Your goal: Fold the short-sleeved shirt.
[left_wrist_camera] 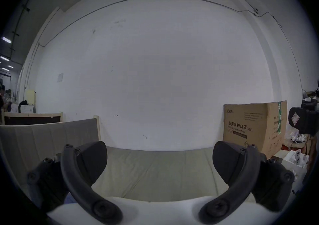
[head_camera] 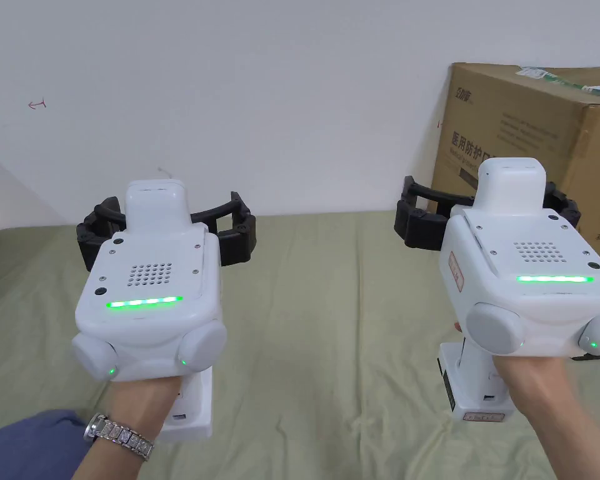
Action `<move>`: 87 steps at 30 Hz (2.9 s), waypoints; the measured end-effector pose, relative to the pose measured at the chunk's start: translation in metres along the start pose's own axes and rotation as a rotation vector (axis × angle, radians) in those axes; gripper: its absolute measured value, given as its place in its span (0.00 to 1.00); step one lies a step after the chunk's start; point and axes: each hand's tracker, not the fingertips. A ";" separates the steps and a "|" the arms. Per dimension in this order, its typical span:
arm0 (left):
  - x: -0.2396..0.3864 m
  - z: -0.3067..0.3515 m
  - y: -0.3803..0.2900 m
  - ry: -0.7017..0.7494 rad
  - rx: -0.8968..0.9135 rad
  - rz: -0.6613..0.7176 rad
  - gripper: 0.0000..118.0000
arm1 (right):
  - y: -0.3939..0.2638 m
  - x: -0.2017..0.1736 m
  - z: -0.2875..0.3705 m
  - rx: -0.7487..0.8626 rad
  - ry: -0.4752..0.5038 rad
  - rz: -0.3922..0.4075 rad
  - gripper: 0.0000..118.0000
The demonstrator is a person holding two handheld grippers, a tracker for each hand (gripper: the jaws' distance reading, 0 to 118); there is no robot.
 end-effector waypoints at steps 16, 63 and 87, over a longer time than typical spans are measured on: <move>0.000 0.004 0.001 0.001 -0.007 0.008 1.00 | 0.004 -0.001 0.005 0.000 0.006 0.005 1.00; 0.007 0.025 0.020 0.052 0.039 0.000 0.00 | 0.020 -0.004 0.026 0.073 -0.126 0.042 0.00; -0.188 0.069 -0.042 0.297 -0.471 -0.092 0.31 | 0.006 -0.200 0.020 -0.046 0.377 -0.123 0.00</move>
